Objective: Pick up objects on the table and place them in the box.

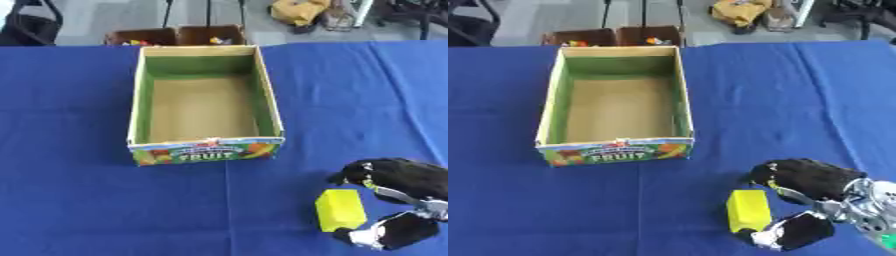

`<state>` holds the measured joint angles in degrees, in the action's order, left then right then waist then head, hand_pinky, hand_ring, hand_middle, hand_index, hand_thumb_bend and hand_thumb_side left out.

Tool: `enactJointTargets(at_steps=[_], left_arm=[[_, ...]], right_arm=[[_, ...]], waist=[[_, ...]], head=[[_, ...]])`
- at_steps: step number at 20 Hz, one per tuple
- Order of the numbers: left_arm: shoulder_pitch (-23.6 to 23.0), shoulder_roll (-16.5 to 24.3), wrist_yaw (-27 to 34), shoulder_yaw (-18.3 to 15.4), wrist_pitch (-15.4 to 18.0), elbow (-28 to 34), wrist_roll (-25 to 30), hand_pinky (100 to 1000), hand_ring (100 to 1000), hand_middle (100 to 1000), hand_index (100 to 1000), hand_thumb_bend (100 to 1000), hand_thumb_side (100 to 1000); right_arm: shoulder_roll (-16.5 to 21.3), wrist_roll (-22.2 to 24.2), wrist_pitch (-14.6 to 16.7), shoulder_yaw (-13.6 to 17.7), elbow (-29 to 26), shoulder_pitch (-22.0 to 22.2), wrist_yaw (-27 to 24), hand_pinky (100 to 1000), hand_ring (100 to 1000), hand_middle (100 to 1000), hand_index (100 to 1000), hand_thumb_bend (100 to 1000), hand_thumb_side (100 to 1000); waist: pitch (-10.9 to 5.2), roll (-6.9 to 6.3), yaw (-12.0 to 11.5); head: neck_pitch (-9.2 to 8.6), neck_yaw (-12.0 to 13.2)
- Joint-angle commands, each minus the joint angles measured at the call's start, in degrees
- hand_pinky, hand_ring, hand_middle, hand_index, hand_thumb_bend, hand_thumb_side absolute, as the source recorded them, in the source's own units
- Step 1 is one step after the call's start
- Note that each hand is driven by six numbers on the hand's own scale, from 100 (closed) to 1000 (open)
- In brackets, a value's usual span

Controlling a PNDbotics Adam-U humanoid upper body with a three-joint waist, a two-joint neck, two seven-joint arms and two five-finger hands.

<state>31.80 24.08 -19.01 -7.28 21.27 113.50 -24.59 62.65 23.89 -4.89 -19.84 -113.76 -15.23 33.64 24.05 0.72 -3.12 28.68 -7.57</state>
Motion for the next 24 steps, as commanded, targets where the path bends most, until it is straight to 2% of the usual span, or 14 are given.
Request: enactJointTargets(at_steps=[1,3,7,10,12,15,24], left_arm=[[0.7,0.7,0.2,-0.1,-0.1,1.1,0.2,645,891,882,936,100,1000],[0.8,0.7,0.2,0.0,-0.1,1.1,0.3,644,891,882,936,100,1000],[0.8,0.6,0.3,0.0,-0.1,1.1,0.3,643,891,876,936,100,1000],[0.8,0.6,0.3,0.0,-0.1,1.1,0.3,642,891,874,936,100,1000],[0.8,0.6,0.3,0.0,-0.2,1.1,0.3,641,891,873,936,100,1000],[0.7,0.6,0.3,0.0,-0.2,1.1,0.3,640,891,872,936,100,1000],[0.8,0.4,0.2,0.0,-0.3,1.1,0.3,636,891,869,936,100,1000]], right_arm=[[0.9,0.6,-0.5,0.1,-0.8,-0.6,0.2,763,874,737,976,502,771],[0.8,1.6,-0.6,0.1,-0.8,-0.4,-0.1,760,873,730,974,507,698],[1.0,3.1,-0.3,0.6,-0.8,0.0,-0.9,761,875,727,974,494,627],[1.2,3.5,-0.4,1.2,-0.8,0.1,-1.7,757,873,722,970,473,630],[1.2,3.2,-1.0,1.7,-0.8,0.1,-1.7,754,870,712,963,428,657],[1.2,2.3,-1.8,2.1,-0.8,0.3,-1.4,749,865,694,952,427,663],[1.3,2.1,-3.5,2.0,-0.8,1.5,0.2,737,847,631,927,441,577]], waist=[[-0.94,0.35,0.0],[-0.89,0.27,-0.1],[-0.82,0.21,-0.1],[-0.80,0.20,0.0],[-0.78,0.20,0.0],[-0.69,0.16,-0.1],[-0.25,0.05,-0.3]], head=[[-0.34,-0.3],[-0.34,-0.3],[-0.43,-0.4],[-0.55,-0.4],[-0.68,-0.5],[-0.86,-0.6],[-1.11,-0.9]])
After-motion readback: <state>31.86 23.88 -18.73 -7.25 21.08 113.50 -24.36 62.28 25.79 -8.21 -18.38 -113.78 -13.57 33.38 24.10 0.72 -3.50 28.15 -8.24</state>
